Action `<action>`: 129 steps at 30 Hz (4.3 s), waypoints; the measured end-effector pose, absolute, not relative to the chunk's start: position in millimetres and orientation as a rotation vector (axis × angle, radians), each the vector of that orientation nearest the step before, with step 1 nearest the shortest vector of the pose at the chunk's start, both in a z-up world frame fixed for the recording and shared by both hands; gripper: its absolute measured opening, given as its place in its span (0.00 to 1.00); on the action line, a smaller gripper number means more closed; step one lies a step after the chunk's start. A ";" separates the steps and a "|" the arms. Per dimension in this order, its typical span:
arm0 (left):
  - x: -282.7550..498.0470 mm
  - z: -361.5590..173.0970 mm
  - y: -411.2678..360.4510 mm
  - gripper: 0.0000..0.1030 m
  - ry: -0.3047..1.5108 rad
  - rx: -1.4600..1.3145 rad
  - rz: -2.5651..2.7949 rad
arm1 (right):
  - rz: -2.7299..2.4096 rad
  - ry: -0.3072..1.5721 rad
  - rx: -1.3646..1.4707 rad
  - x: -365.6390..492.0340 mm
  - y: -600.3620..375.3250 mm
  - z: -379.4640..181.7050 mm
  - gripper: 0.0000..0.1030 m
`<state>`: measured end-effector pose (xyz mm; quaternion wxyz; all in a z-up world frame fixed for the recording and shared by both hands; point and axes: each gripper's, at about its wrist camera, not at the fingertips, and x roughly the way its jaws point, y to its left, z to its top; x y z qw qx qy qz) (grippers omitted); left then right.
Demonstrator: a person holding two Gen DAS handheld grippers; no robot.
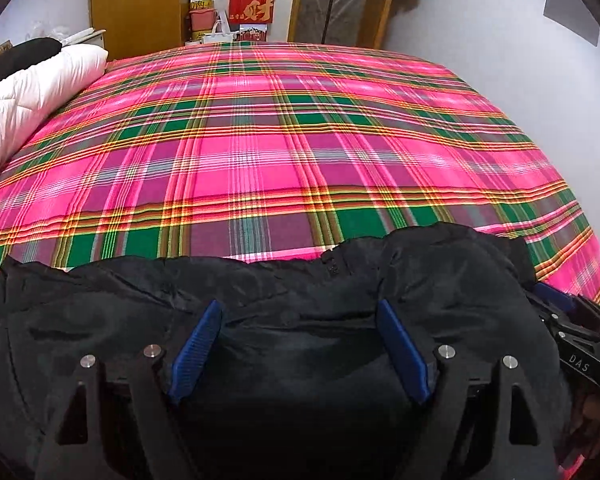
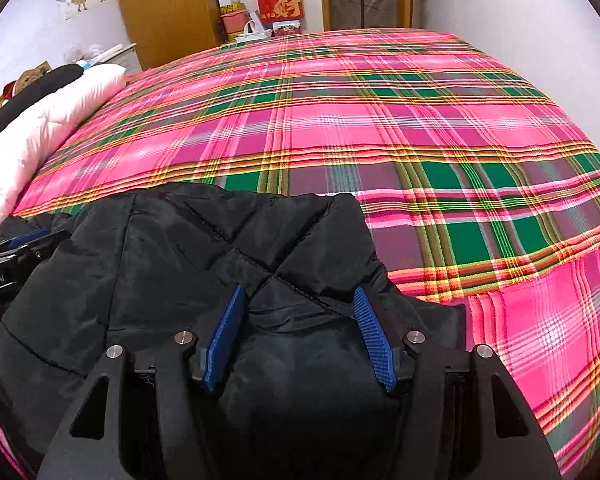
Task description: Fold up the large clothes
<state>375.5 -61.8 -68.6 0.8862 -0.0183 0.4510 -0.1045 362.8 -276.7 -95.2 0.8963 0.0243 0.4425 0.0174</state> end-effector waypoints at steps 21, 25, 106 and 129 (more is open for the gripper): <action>272.3 -63.7 40.6 0.77 0.863 -0.078 -0.022 | 0.093 0.923 0.051 288.4 -272.1 -86.2 0.56; 283.8 -78.4 40.2 0.77 0.873 -0.103 -0.022 | 0.086 0.938 0.057 301.0 -270.4 -96.4 0.56; 234.7 -56.0 99.5 0.65 0.898 0.017 0.102 | 0.054 0.918 0.037 242.2 -303.6 -67.1 0.60; 257.0 -94.8 138.0 0.67 0.960 -0.202 0.028 | 0.082 0.950 0.206 263.5 -335.4 -94.6 0.63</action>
